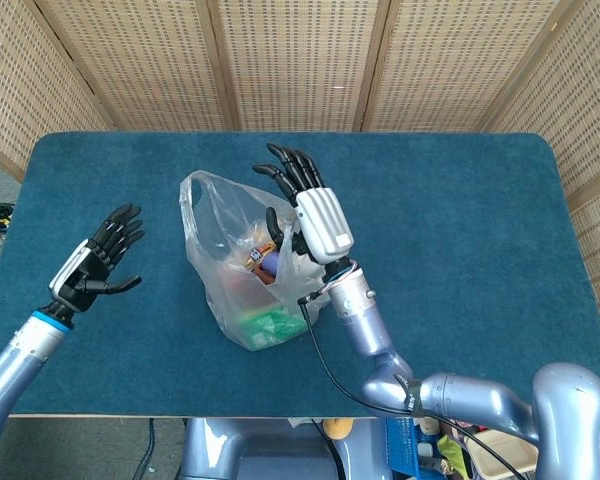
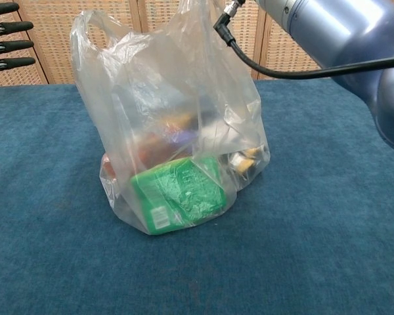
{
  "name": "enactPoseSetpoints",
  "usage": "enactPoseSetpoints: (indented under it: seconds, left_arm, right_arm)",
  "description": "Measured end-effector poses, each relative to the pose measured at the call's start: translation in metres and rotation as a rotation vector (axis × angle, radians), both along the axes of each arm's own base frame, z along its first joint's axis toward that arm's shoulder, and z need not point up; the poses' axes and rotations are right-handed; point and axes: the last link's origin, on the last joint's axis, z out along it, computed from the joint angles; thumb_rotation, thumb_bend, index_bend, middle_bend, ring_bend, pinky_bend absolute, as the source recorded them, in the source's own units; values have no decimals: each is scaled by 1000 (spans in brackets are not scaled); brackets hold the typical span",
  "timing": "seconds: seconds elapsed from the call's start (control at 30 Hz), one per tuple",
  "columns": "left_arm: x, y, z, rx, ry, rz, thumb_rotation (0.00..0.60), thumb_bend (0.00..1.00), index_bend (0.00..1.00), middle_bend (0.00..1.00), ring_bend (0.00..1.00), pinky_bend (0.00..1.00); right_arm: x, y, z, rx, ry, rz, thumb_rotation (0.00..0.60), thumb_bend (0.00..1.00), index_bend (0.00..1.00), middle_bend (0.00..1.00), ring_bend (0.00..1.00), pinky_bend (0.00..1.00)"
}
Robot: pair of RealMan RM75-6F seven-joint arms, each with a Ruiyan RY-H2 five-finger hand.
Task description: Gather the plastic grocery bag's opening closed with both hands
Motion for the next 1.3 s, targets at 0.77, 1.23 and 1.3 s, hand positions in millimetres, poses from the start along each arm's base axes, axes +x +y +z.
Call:
enactPoseSetpoints:
  seconds: [0.77,1.23,1.3]
  left_arm:
    - [53,66,-50,-352,-579,196,600,137,0,0,0,150]
    - [70,61,-60,-449,-558,180,600,93,0,0,0,174]
    - [72,61,-60,-460,-560,174,600,86,0,0,0,182]
  right_arm:
    - [-7,2,6,-3,17,7,600,681,197,84,0,0]
    - [-9,3,7,-2,22,3,600,683,197,84,0,0]
    - [-9,3,7,-1,20,4,600,682,197,84,0,0]
